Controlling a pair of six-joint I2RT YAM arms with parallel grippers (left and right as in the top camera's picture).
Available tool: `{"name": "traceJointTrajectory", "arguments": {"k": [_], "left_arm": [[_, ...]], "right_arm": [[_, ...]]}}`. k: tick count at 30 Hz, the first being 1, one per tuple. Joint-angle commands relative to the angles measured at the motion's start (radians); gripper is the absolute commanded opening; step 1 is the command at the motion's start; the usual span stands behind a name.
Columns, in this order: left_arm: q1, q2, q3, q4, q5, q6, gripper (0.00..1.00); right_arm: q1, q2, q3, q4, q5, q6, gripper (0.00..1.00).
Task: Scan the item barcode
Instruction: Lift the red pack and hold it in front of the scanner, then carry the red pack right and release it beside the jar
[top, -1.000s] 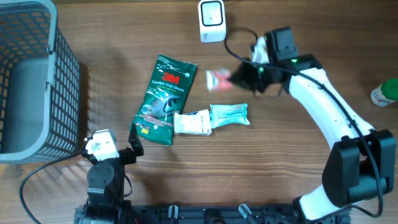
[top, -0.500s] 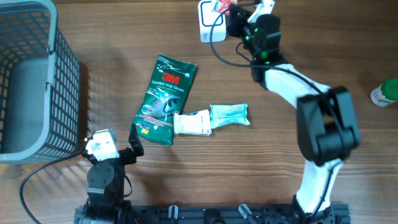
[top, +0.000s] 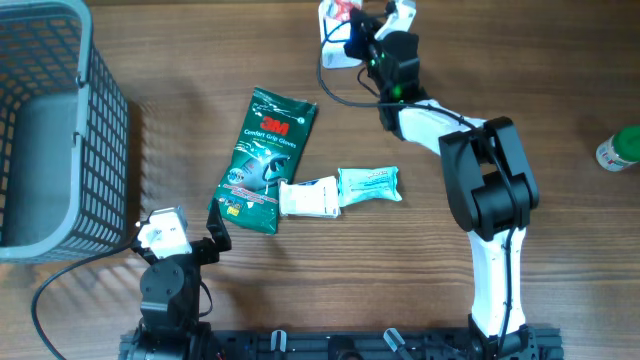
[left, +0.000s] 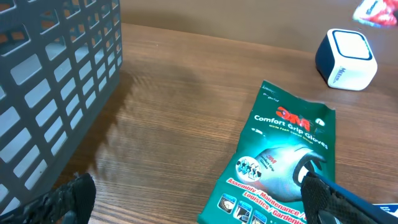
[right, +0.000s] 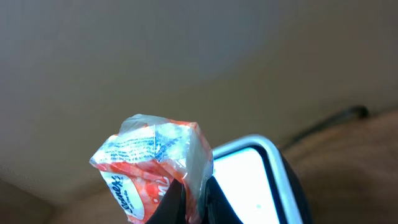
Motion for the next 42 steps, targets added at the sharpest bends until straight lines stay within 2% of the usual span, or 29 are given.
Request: {"name": "traceJointTrajectory", "arguments": {"k": [1, 5, 11, 16, 22, 29, 30, 32, 33, 36, 40, 42], "left_arm": [[-0.004, -0.003, -0.005, 0.003, 0.005, -0.017, 1.00], [-0.004, -0.003, -0.005, 0.003, 0.005, -0.017, 1.00], [-0.004, -0.003, -0.005, 0.003, 0.005, -0.017, 1.00], [-0.004, -0.003, -0.005, 0.003, 0.005, -0.017, 1.00], [-0.004, -0.003, -0.005, 0.003, 0.005, -0.017, 1.00], [-0.004, -0.003, -0.005, 0.003, 0.005, -0.017, 1.00], [-0.004, -0.003, -0.005, 0.003, 0.005, -0.017, 1.00], [-0.004, -0.003, -0.005, 0.003, 0.005, -0.017, 1.00], [-0.004, -0.003, -0.005, 0.003, 0.005, -0.017, 1.00], [-0.004, -0.003, -0.005, 0.003, 0.005, -0.017, 1.00], [-0.004, -0.003, -0.005, 0.003, 0.005, -0.017, 1.00], [-0.004, -0.003, -0.005, 0.003, 0.005, -0.017, 1.00]], "right_arm": [[0.002, -0.021, 0.033, -0.043, -0.018, -0.021, 0.05], [-0.010, -0.167, 0.033, -0.281, -0.002, -0.021, 0.05], [-0.076, -0.411, 0.033, -0.805, 0.327, -0.019, 0.05], [-0.231, -0.442, 0.028, -1.072, 0.443, -0.020, 0.05], [-0.496, -0.356, 0.008, -1.145, 0.436, -0.055, 0.05], [-0.665, -0.248, 0.008, -1.148, 0.445, -0.119, 0.05], [-0.678, -0.245, 0.008, -1.152, 0.442, -0.128, 0.09], [-0.702, -0.258, 0.009, -1.154, 0.443, -0.204, 0.46], [-0.705, -0.272, 0.009, -1.150, 0.443, -0.258, 0.61], [-0.698, -0.336, 0.012, -1.148, 0.442, -0.339, 1.00], [-0.669, -0.464, 0.012, -1.180, 0.341, -0.333, 1.00], [-0.641, -0.555, 0.012, -1.213, 0.160, -0.332, 1.00]]}}
